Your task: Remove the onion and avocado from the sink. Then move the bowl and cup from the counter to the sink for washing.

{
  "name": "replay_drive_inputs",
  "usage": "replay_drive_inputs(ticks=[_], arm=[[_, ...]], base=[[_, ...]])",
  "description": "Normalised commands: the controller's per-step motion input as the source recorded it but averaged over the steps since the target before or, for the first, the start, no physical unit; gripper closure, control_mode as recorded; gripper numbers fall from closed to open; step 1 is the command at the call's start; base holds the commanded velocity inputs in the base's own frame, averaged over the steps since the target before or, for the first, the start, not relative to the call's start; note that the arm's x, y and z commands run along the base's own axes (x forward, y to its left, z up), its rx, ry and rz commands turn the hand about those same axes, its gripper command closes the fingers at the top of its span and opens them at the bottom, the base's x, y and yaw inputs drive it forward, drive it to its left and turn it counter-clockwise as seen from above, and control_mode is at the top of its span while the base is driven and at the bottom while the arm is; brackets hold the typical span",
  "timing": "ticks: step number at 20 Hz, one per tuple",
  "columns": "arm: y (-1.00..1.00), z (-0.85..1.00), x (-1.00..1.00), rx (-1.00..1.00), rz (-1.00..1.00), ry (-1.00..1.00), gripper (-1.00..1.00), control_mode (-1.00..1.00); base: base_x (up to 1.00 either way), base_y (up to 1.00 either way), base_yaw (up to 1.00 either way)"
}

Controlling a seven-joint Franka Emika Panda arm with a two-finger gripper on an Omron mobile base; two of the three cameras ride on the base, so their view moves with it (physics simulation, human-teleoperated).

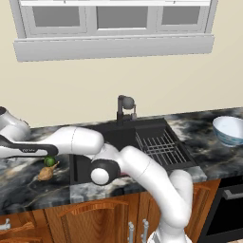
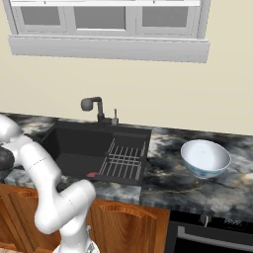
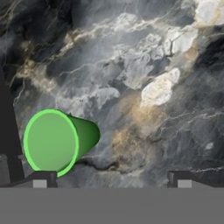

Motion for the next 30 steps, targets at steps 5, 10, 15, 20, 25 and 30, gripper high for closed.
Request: replay_drive_inputs(ticks=[5,10,15,20,25,30], arm=[[0.04,0.0,0.01,0.0,0.0,0.01,-1.0,-1.0],[0.05,0.0,0.02,0.0,0.0,0.01,-1.0,-1.0],[0.06,0.0,0.02,0.0,0.0,0.0,-1.0,-1.0],[0.06,0.0,0.03,0.0,0.0,0.0,-1.0,-1.0],[0.05,0.0,0.05,0.0,0.0,0.01,-1.0,-1.0],[0.05,0.0,0.05,0.0,0.0,0.03,-1.0,-1.0]], base=[[0.0,0.0,0.0],[0.0,0.0,0.0],[0.0,0.0,0.0],[0.0,0.0,0.0],[0.0,0.0,0.0],[0.0,0.0,0.0]])
